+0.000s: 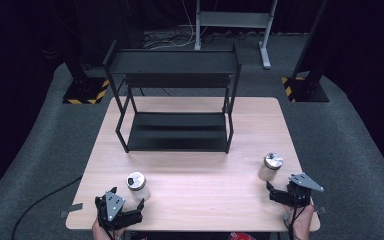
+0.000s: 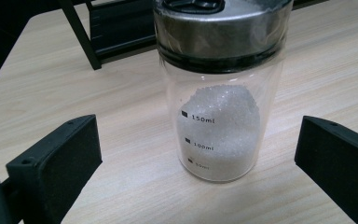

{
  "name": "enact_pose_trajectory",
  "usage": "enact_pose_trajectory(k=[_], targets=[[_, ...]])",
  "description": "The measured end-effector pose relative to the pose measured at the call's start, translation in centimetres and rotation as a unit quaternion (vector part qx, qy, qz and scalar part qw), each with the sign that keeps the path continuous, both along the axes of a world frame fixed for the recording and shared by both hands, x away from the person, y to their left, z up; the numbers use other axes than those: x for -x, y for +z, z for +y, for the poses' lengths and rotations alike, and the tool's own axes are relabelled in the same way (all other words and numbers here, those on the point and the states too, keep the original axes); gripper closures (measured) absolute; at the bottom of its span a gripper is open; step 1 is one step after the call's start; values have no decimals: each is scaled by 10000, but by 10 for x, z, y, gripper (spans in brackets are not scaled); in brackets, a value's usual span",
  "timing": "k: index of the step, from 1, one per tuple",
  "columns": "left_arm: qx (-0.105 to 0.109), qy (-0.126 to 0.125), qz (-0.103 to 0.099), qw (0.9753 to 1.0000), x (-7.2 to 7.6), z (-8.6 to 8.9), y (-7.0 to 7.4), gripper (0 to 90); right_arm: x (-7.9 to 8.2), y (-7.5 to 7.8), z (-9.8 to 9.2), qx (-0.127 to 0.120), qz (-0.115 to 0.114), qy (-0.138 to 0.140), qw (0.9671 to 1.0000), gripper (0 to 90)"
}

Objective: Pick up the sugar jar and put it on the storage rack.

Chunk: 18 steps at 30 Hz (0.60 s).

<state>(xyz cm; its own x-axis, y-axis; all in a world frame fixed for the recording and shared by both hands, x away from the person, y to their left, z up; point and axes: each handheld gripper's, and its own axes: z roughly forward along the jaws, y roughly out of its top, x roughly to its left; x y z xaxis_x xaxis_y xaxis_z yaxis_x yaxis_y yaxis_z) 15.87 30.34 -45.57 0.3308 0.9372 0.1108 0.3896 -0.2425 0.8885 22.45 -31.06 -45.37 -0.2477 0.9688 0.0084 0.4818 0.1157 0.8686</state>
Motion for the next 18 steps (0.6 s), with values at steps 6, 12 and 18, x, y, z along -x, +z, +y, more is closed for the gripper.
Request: enact_pose_trajectory(k=[6, 12, 18], targets=[[-36, -106, 109, 9999, -7, -2, 2, 0, -1, 1, 0, 5, 31, -2, 10000, 0], [57, -193, 329, 9993, -22, 1, 7, 0, 0, 0, 0, -11, 7, -13, 10000, 0], [53, -275, 415, 9987, -33, -1, 10, 0, -1, 0, -1, -14, 26, 19, 10000, 0]])
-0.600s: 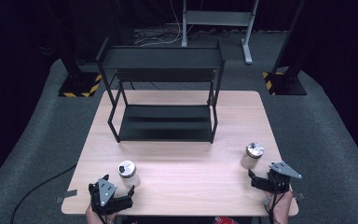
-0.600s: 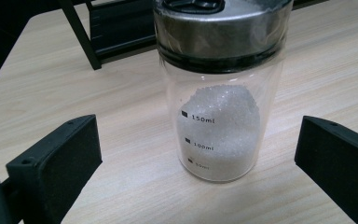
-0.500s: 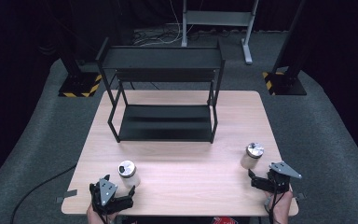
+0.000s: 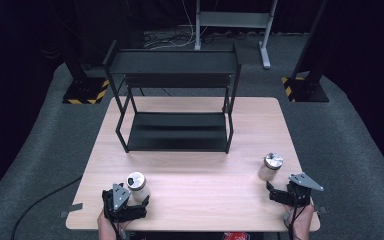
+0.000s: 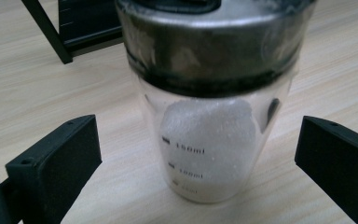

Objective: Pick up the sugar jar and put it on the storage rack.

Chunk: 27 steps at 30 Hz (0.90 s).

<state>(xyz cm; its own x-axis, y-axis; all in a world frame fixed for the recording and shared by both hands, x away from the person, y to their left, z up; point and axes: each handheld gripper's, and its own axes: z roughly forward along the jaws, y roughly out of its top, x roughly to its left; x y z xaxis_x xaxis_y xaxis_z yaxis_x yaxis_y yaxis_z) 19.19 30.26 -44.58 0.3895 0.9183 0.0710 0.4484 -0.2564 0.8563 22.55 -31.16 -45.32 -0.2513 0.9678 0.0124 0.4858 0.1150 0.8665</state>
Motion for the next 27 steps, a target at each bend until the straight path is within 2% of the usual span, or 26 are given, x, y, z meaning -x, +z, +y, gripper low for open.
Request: enact_pose_trajectory(k=[8, 15, 18, 23, 27], targets=[[17, -60, 160, 9999, -14, -2, -2, 0, 1, 0, 0, -20, -10, -28, 10000, 0], [63, -85, 184, 9998, -21, -2, -2, 0, 0, 0, 0, -25, 11, -12, 10000, 0], [69, -103, 129, 9998, -22, -3, -2, 0, 0, 0, -1, -40, -3, -16, 10000, 0], [97, -154, 74, 9998, -23, -2, -2, 69, 1, -1, -1, -49, -13, -27, 10000, 0], [35, -133, 90, 9999, -24, -5, -2, 179, 1, -1, -2, -66, -20, -21, 10000, 0]])
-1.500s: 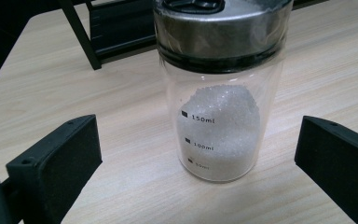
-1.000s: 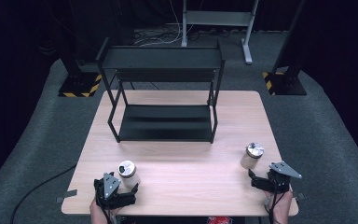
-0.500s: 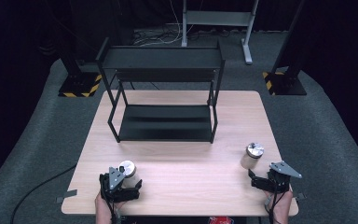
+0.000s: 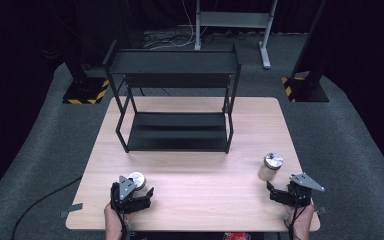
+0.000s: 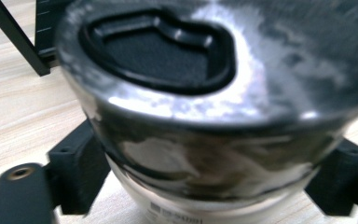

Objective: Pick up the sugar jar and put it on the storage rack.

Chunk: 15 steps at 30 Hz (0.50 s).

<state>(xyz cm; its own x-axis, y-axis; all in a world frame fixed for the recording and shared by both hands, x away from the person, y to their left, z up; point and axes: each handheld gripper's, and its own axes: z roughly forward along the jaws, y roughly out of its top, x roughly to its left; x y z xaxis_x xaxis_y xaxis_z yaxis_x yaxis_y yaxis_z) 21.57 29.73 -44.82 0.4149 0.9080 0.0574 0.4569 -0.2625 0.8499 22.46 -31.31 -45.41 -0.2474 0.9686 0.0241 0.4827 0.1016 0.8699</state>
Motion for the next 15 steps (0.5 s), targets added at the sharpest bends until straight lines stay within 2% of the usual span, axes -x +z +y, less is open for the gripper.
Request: enact_pose_trajectory(k=[1, 2, 4, 6, 15], targets=[[0, 0, 0, 10000, 0, 0, 0, 223, 0, 0, 0, -3, 3, 2, 10000, 0], [72, -60, 4, 10000, 0, 2, -1, 237, 0, 0, 0, -1, -6, 2, 10000, 0], [46, -51, -3, 10000, 0, 1, -2, 264, 1, 0, 0, 3, -19, 4, 10000, 0], [123, -33, -51, 9999, 1, 4, -5, 289, 0, 0, 0, -7, -12, 1, 10000, 0], [157, -99, -57, 9998, 1, 8, -5, 298, 0, 0, 1, 47, -5, 33, 10000, 0]])
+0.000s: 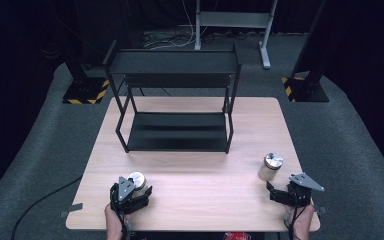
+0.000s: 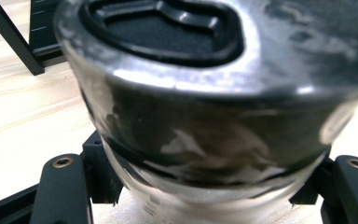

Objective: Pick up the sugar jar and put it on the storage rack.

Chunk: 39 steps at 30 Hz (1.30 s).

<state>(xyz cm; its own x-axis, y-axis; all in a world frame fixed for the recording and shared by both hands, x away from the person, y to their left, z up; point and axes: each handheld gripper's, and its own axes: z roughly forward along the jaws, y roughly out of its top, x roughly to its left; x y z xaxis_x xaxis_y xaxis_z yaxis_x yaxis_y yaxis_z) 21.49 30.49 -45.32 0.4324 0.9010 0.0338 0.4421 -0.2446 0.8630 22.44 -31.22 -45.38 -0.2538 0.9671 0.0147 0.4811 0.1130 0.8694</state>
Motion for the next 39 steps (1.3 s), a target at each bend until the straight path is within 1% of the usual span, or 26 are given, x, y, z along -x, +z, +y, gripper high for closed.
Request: enact_pose_trajectory(k=[3, 5, 6, 7, 8, 9, 14, 15, 16, 20, 24, 31, 35, 39], targets=[[36, -49, 15, 10000, -1, 3, 0, 299, 0, 0, -1, -35, 4, 15, 10000, 0], [19, -130, 23, 9999, -2, 5, 1, 300, 0, -1, -2, -46, -20, 20, 10000, 0], [19, -130, 23, 9999, -2, 5, 1, 301, 1, -1, -2, -41, -30, 20, 10000, 0], [21, -202, 54, 9998, -3, 9, 3, 302, 1, -1, -2, -41, -34, 18, 10000, 0], [21, -202, 54, 9998, -3, 9, 3, 303, 1, -1, -2, -41, -34, 18, 10000, 0], [31, -283, 73, 9996, -5, 13, 4, 303, 1, -1, -2, -45, -32, 24, 10000, 0], [140, -438, 42, 9989, -7, 23, 7, 304, 1, -1, -2, -47, -39, 18, 10000, 0], [232, -540, 30, 9983, -10, 29, 8, 304, 1, -1, -2, -50, -27, 22, 10000, 0], [232, -540, 30, 9983, -10, 29, 8, 305, 1, -1, -2, -44, -28, 28, 10000, 0], [388, -779, 36, 9962, -16, 39, 12, 305, 0, -1, -2, -42, -19, 26, 10000, 0], [495, -958, 17, 9942, -21, 47, 17, 305, 0, -1, -2, -35, -18, 34, 10000, 0], [576, -1239, -53, 9906, -29, 59, 27, 305, 0, 0, -2, -34, 1, 37, 10000, 0], [541, -1374, -96, 9890, -33, 63, 34, 305, 0, 0, -2, -31, -6, 45, 10000, 0], [613, -1476, -124, 9871, -37, 69, 38, 305, -1, 0, -2, -15, 17, 57, 10000, 0]])
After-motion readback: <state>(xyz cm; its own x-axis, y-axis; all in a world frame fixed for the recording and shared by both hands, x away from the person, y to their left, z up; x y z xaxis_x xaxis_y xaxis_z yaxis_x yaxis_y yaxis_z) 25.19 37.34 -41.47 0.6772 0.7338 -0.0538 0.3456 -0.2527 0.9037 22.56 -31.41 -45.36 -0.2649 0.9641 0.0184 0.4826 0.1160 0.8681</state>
